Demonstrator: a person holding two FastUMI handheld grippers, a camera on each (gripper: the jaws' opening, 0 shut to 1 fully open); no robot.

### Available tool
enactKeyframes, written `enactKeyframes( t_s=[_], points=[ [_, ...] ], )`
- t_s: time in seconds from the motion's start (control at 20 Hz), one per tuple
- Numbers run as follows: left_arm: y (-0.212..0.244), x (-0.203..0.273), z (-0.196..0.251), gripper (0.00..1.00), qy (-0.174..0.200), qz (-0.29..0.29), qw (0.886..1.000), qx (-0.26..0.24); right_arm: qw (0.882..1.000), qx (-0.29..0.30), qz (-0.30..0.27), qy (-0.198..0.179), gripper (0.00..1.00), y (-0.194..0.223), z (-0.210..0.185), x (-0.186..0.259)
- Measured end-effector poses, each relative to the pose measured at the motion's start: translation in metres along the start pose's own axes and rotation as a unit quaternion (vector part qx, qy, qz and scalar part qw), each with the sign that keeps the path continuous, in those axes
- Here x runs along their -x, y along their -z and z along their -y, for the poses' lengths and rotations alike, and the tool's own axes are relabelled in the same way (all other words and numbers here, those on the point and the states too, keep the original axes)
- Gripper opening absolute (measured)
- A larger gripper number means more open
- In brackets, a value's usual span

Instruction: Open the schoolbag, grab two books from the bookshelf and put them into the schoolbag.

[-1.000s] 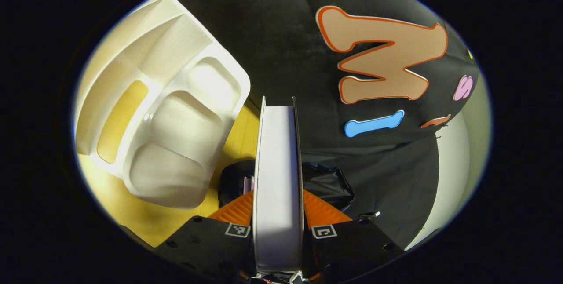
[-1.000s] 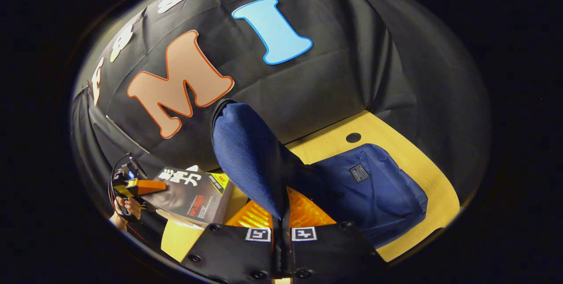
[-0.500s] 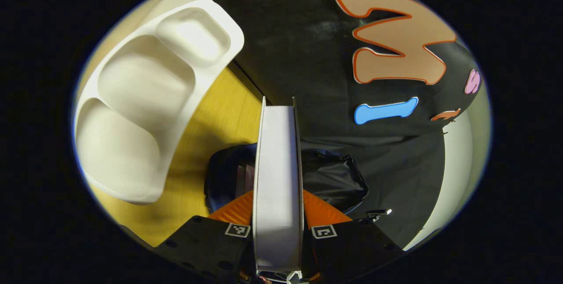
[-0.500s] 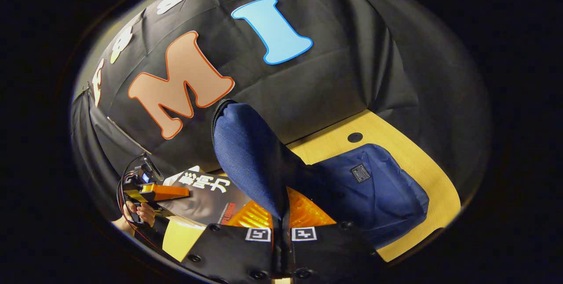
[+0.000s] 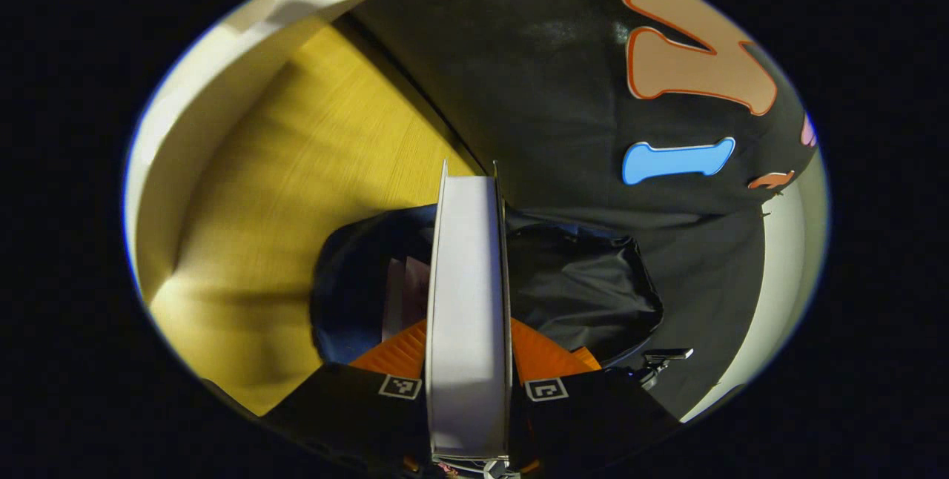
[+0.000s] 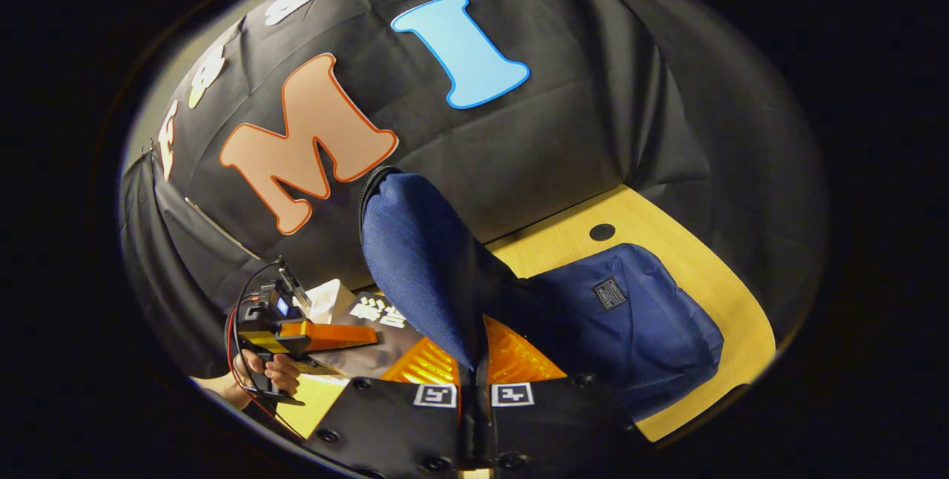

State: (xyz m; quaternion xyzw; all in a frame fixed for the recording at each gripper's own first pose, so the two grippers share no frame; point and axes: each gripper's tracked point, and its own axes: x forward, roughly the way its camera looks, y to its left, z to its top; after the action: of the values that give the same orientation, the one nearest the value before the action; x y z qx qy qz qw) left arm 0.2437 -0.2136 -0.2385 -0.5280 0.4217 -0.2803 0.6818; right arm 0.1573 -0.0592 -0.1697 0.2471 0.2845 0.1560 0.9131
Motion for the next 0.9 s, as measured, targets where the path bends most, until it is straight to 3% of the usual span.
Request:
enactKeyframes(
  t_s=[0.9],
  points=[
    [0.047, -0.09, 0.005, 0.36, 0.05, 0.017, 0.994, 0.094, 0.999, -0.002, -0.004, -0.033, 0.03, 0.0, -0.005, 0.001]
  ],
)
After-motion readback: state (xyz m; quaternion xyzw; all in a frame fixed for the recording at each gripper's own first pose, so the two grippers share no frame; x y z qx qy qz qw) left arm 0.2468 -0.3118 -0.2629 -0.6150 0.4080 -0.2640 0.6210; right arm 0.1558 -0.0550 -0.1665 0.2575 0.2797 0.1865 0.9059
